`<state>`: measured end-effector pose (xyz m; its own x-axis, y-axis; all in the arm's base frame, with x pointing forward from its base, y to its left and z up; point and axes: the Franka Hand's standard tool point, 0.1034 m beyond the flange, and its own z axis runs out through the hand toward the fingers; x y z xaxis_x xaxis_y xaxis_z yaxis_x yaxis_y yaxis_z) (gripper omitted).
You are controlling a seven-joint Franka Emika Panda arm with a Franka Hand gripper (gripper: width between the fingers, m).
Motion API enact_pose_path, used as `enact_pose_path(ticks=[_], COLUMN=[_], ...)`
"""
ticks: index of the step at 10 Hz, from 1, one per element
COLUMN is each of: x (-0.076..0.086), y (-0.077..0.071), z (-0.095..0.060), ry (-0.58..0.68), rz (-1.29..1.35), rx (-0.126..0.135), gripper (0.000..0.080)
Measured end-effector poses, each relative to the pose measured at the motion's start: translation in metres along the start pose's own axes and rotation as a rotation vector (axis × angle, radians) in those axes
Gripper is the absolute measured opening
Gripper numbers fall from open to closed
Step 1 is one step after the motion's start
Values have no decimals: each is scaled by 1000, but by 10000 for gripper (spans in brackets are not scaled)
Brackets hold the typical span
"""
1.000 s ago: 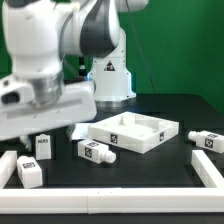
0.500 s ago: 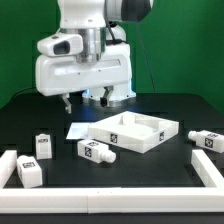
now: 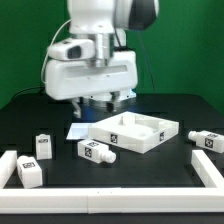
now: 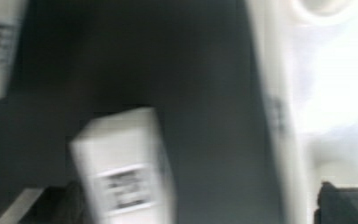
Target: Assemble one leg
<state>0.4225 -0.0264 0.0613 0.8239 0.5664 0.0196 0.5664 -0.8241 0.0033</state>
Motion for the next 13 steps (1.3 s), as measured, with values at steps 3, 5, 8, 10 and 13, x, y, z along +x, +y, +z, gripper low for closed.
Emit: enact_pose_path(ticks=[3, 5, 8, 10, 13], x=[8, 13, 12, 12, 12], y=[-12, -15, -15, -15, -13], z=[46, 53, 54, 54, 52], ry=[-14, -1, -2, -3, -3], rz=[-33, -33, -31, -31, -26], rx=[7, -1, 0, 0, 0], gripper=[648, 648, 392, 192, 54])
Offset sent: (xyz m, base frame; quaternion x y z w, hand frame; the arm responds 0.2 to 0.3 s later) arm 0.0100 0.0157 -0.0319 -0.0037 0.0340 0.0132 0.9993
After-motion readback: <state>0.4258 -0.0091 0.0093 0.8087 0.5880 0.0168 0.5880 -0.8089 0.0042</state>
